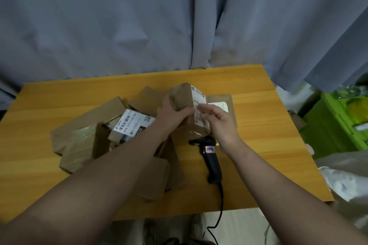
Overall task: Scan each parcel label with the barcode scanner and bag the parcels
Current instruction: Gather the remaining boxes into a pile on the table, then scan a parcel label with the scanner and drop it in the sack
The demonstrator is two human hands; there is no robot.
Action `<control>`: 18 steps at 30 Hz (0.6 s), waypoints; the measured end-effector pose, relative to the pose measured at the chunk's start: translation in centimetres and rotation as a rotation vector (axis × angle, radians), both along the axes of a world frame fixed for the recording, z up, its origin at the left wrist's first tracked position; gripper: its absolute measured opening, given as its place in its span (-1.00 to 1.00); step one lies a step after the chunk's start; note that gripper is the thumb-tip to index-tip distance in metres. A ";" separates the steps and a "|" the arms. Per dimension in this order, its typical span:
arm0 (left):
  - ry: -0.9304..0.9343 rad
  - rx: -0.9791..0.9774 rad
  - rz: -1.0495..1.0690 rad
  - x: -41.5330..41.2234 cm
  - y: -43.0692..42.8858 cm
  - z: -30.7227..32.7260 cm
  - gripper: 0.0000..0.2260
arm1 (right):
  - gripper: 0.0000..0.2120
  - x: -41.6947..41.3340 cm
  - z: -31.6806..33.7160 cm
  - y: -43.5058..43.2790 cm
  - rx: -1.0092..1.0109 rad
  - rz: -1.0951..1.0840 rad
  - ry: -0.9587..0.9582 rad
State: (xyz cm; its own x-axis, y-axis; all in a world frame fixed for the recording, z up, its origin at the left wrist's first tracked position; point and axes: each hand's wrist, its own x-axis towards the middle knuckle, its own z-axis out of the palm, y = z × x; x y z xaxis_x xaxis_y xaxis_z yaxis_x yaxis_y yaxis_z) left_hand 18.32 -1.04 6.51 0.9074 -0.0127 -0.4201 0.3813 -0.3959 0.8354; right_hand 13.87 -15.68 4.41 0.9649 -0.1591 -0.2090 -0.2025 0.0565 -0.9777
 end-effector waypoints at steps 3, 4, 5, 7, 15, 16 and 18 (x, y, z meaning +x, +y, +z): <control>-0.113 -0.189 0.062 -1.3 2.2 0.7 -0.22 | -0.82 -0.5 -0.6 0.6 -0.156 -0.201 -0.050; -0.133 -0.257 0.089 -1.7 3.0 0.8 -0.25 | -0.86 -0.9 -1.3 0.6 -0.240 -0.253 -0.023; -0.144 -0.320 0.113 -2.2 3.7 1.0 -0.28 | -0.89 -1.3 -2.4 0.5 -0.304 -0.267 0.035; -0.178 -0.392 0.157 -3.2 5.2 1.0 -0.34 | -0.88 -2.1 -4.9 0.5 -0.433 -0.149 0.232; -0.239 -0.513 0.116 -6.0 7.9 -1.0 -0.26 | -0.51 -4.0 -10.7 1.2 -0.809 0.043 0.578; -0.255 -0.519 0.108 -5.9 8.0 -1.2 -0.25 | -0.56 -4.2 -11.0 1.1 -0.791 0.036 0.564; -0.290 -0.517 0.097 -5.8 7.9 -1.8 -0.25 | -0.70 -4.6 -11.3 1.0 -0.727 0.020 0.480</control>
